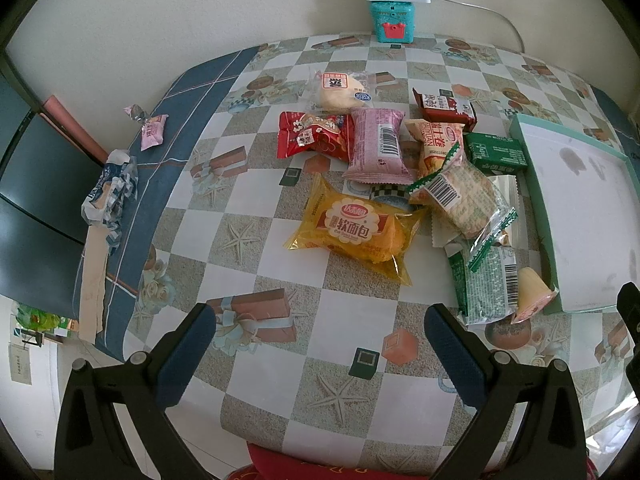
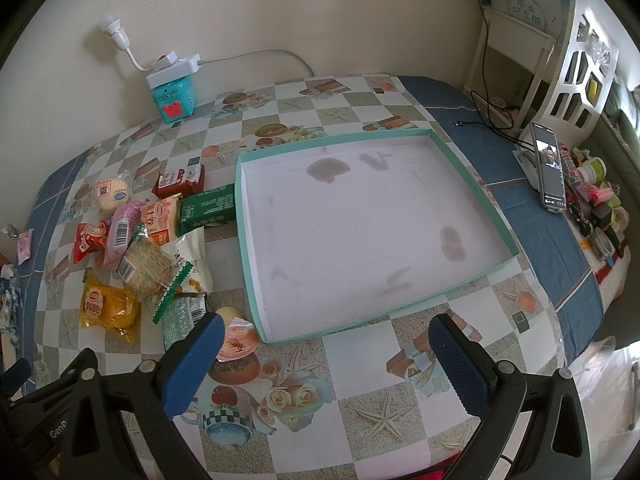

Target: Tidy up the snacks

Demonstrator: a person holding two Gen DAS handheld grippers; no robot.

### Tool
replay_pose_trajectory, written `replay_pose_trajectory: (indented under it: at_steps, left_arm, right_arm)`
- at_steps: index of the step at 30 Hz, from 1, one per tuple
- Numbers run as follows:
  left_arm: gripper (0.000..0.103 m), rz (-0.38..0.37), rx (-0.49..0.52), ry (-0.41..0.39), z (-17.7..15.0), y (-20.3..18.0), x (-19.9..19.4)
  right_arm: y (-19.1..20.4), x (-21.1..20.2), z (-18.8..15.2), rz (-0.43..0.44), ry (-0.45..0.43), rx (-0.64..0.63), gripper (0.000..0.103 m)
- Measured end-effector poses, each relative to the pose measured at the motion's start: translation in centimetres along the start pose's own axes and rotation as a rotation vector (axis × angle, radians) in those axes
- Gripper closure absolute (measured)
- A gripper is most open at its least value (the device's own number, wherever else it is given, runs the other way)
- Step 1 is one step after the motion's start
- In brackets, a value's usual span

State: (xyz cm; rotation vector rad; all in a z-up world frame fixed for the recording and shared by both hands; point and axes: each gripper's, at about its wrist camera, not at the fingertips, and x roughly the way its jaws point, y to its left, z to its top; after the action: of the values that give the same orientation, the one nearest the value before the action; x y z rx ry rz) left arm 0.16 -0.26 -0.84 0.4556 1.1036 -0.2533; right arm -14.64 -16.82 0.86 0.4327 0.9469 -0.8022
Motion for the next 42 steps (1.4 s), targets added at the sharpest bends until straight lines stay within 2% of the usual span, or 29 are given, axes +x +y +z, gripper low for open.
replay_pose_trajectory:
  at_steps: [12, 14, 16, 24, 31, 38, 42]
  left_arm:
    - [0.0, -0.006, -0.004, 0.012, -0.2, -0.1, 0.4]
    - [0.0, 0.025, -0.014, 0.029, 0.2, 0.0, 0.9]
    - [0.0, 0.028, -0.045, 0.046, 0.7, 0.5, 1.2]
    - [0.0, -0.058, -0.229, 0.16, 3.9, 3.3, 3.1]
    - [0.0, -0.123, -0.319, 0.216, 5.7, 3.5, 4.8]
    - [0.0, -0.135, -0.491, 0.285, 6.5, 4.5, 7.2]
    - [0.0, -0.128, -0.534, 0.322, 6.6, 4.9, 9.0]
  right_arm:
    - [0.2, 0.2, 0.0, 0.001, 0.008, -0.009, 0.0]
    - [0.5, 0.7, 0.3, -0.005, 0.025, -0.024, 0.0]
    - [1.1, 1.0, 0.7, 0.008, 0.033, -0.033, 0.0]
    - [4.1, 3.7, 2.1, 0.08, 0.112, -0.08, 0.0]
    - [7.9, 5.1, 3.1, 0.129, 0.121, -0.196, 0.0]
    - [11.4, 7.4, 3.4, 0.176, 0.171, -0.286, 0.0]
    - [12.7, 8.1, 3.5, 0.176, 0.173, -0.326, 0.0]
